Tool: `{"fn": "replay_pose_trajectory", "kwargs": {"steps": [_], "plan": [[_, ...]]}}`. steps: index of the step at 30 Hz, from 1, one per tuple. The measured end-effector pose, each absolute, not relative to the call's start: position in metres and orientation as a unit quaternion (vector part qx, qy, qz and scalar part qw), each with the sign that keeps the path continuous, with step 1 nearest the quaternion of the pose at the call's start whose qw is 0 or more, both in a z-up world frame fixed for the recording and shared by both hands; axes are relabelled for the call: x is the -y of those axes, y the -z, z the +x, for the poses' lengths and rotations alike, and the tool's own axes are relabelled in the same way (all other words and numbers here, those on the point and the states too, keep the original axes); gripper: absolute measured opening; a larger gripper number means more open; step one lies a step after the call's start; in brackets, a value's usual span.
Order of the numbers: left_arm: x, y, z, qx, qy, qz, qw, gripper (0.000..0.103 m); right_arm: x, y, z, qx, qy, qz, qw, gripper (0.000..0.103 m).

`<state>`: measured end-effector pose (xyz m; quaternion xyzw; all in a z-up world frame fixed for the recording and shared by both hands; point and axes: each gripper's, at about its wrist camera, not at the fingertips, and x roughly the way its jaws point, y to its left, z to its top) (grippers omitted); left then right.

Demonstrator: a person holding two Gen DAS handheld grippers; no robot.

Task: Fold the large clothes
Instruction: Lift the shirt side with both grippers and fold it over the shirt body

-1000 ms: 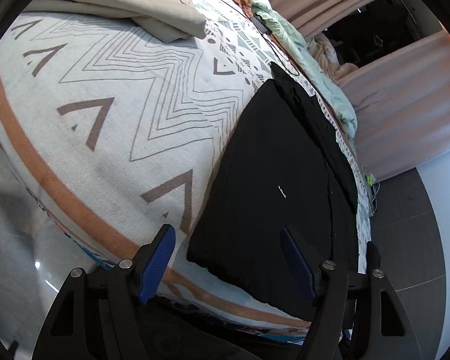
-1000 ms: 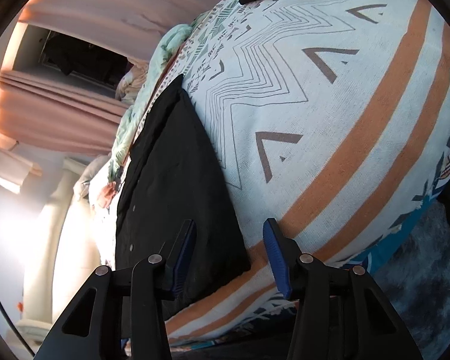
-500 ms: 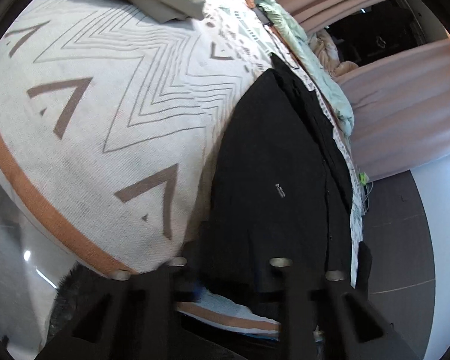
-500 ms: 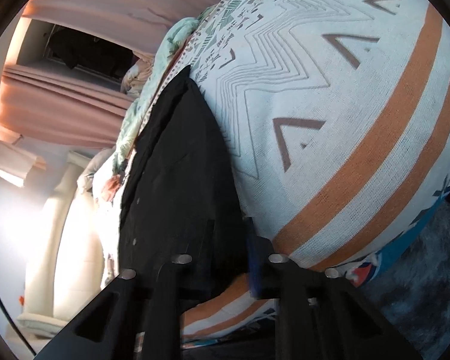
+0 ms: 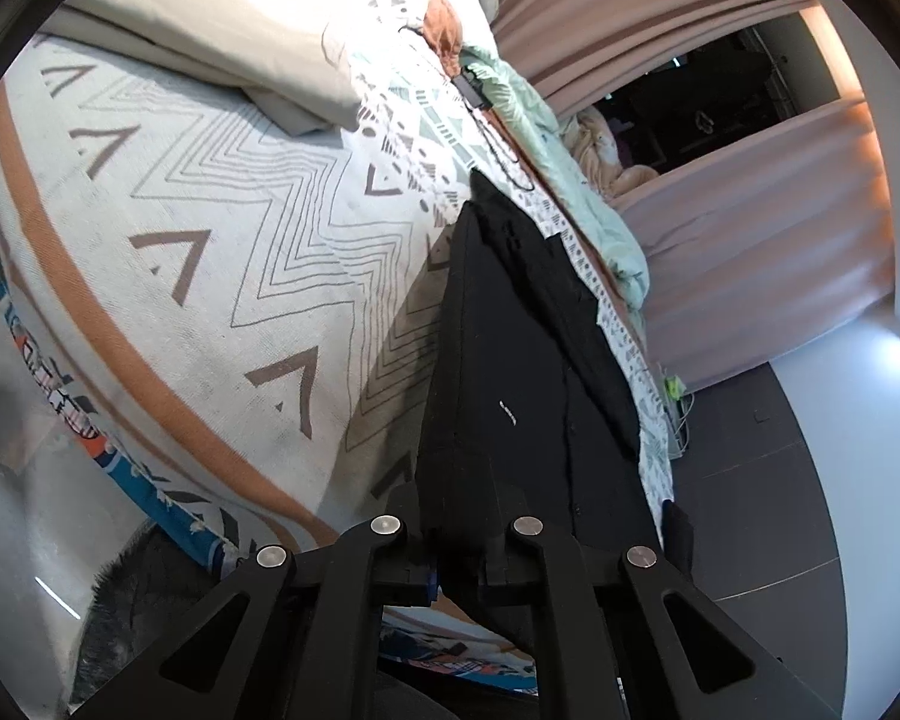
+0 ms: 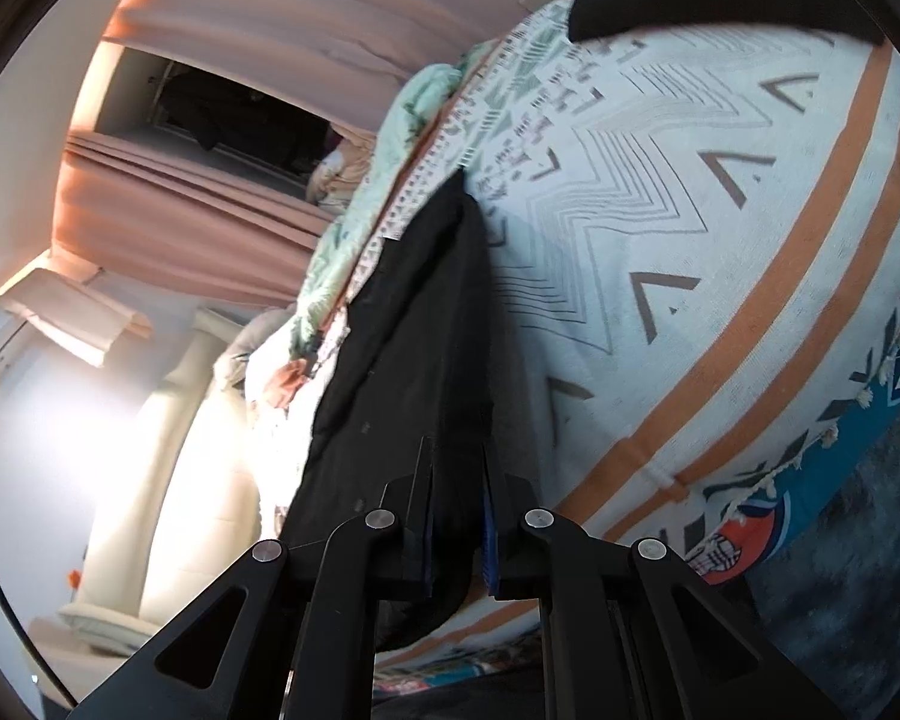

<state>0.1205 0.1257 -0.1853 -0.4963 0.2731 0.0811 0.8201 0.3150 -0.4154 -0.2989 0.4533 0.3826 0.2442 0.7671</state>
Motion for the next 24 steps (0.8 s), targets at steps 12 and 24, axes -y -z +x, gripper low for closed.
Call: {"fn": "replay_pose_trajectory", "kwargs": {"steps": [12,24], "plan": [[-0.116,0.111,0.051,-0.215,-0.068,-0.491,0.841,0.007,0.435,0.220,0.256,-0.322,-0.300,0.467,0.767,0.012],[-0.108,0.049,-0.003,-0.161,-0.055,-0.486,0.857,0.007,0.454,0.172,0.213,-0.274,-0.337,0.486,0.759,0.012]]}}
